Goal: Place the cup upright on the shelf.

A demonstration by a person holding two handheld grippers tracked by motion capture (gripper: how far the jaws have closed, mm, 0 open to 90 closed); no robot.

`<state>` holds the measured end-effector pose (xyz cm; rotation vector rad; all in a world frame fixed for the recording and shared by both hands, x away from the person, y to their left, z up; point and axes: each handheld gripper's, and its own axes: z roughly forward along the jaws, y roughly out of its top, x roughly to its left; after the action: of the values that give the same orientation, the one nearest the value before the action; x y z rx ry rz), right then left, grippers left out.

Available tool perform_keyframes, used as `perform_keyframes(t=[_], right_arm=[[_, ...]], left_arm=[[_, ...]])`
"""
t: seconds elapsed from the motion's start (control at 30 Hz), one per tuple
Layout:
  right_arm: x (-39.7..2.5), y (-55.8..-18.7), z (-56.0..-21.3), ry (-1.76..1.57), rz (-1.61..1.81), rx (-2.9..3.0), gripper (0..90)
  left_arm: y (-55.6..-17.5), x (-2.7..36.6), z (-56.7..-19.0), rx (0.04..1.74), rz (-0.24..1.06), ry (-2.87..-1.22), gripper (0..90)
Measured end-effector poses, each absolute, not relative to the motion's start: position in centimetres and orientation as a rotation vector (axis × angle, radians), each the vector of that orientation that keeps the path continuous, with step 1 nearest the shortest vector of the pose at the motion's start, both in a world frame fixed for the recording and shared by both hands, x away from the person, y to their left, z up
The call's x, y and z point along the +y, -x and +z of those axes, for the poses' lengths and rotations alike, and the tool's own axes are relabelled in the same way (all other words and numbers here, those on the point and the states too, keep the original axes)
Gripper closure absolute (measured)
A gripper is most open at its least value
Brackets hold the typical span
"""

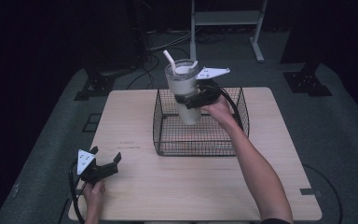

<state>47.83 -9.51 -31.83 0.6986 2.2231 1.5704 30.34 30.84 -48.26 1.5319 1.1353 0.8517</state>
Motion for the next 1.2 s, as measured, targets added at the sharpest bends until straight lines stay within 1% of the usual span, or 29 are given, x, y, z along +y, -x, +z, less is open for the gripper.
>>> perform_keyframes(t=[0.7, 1.2], right_arm=[[-8.6, -49.7, -34.7, -0.754, 1.522, 2.253, 5.5], [-8.2, -50.2, -36.5, -0.774, 1.520, 2.271, 5.4]], left_arm=[[-30.3, 30.8, -48.3, 1.132, 0.852, -1.531, 0.0], [-30.3, 30.8, -48.3, 1.131, 0.852, -1.532, 0.0]])
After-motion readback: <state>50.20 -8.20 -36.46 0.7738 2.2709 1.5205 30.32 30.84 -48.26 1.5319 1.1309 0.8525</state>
